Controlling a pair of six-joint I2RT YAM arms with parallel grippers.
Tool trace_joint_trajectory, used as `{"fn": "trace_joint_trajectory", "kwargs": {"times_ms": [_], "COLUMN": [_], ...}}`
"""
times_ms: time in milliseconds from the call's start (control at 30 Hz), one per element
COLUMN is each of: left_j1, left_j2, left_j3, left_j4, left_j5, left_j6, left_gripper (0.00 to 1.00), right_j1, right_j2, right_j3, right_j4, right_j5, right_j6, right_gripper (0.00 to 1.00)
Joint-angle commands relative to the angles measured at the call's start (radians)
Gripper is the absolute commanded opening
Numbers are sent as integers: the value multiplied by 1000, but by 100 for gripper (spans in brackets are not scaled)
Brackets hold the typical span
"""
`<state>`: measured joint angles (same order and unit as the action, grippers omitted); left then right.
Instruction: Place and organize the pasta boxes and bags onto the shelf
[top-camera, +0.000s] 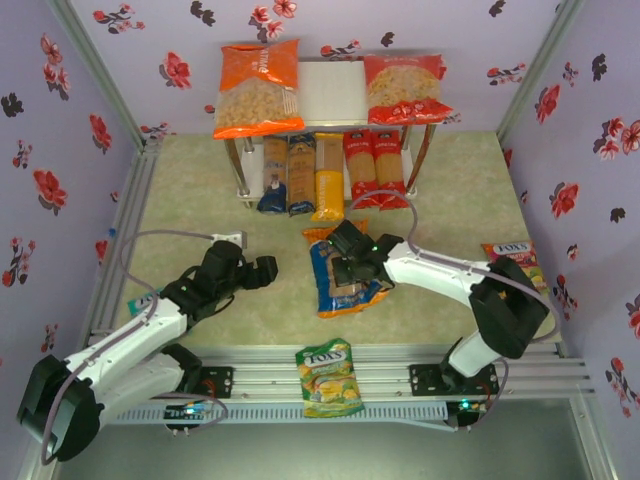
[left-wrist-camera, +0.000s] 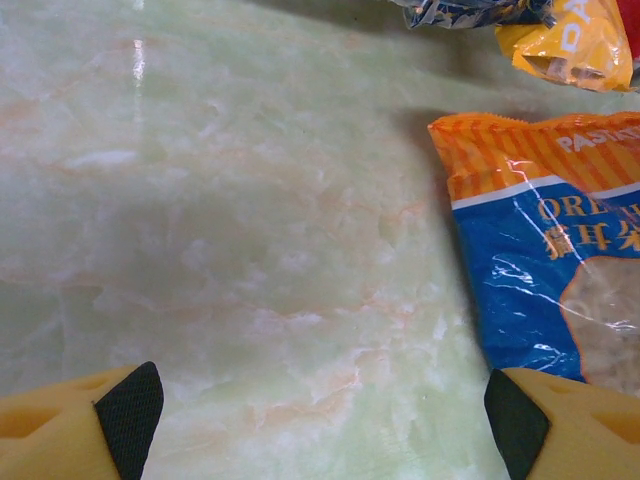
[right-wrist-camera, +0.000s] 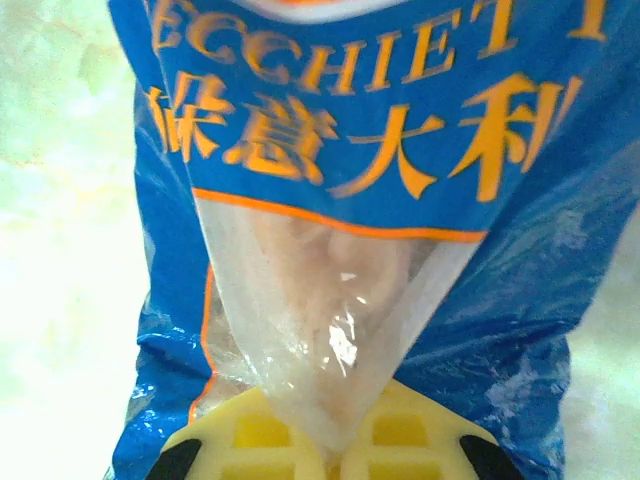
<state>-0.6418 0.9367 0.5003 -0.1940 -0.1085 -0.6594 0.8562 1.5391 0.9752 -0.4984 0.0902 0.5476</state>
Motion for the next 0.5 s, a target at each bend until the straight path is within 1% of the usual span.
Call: {"fn": "trace_joint_trajectory", "kwargs": {"times_ms": [0,200,467], "left_j1": [10,11,18], "left_j2": [9,11,13], "left_j3": [22,21,12], "left_j4": [22,25,34], "left_j5": [7,7,7], "left_j6": [13,12,14], "left_gripper": [87,87,87], "right_j1": [7,9,10], "right_j2": [-62,-61,-129], "right_j3": [-13,15,57], "right_j4": [-1,-19,-38], "right_j5": [64,99,130], "right_j6": [-24,-40,-76], "right_gripper": [0,0,0]}}
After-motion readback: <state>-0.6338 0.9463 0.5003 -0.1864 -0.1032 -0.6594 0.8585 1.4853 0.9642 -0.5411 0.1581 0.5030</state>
